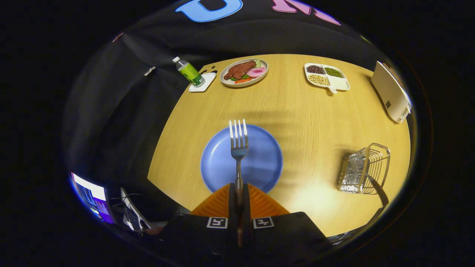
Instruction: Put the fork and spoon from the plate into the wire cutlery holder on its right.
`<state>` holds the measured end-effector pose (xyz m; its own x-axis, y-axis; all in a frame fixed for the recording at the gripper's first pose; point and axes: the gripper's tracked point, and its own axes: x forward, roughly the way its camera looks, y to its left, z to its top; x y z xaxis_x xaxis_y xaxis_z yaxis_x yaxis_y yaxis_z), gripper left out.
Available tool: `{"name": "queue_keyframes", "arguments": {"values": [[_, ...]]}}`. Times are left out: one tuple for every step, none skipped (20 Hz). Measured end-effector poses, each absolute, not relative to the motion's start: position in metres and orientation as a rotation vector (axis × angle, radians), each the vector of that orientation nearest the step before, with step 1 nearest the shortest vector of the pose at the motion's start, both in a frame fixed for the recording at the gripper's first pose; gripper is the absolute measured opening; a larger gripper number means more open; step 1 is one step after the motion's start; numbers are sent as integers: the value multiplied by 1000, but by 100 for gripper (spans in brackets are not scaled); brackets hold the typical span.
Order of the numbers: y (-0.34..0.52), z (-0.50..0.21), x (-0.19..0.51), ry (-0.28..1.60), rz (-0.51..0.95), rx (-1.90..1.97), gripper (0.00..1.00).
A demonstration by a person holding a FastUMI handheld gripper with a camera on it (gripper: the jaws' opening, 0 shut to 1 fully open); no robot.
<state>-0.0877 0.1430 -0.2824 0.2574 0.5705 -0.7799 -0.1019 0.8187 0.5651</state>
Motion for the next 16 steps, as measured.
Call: {"name": "queue_keyframes", "arguments": {"values": [[127, -279, -92, 1247, 476, 444, 10], [111, -277, -94, 1252, 469, 438, 10], [92, -277, -96, 1261, 459, 426, 10], [72, -275, -98, 1268, 447, 412, 10], [54, -274, -99, 1275, 437, 400, 10], [35, -272, -101, 1287, 426, 389, 10], [16, -273, -104, 1306, 417, 380, 10], [-1, -272, -106, 1329, 405, 374, 10], [-18, -275, -108, 1355, 393, 363, 10], [-32, -278, -110, 1380, 384, 351, 10], [-46, -280, -113, 1404, 377, 343, 10], [-56, -283, -116, 1432, 369, 339, 10], [-65, -286, -119, 1458, 365, 336, 10], [-73, -289, -122, 1482, 362, 330, 10], [-79, -293, -123, 1506, 361, 320, 10], [-85, -297, -124, 1530, 361, 305, 10]]}}
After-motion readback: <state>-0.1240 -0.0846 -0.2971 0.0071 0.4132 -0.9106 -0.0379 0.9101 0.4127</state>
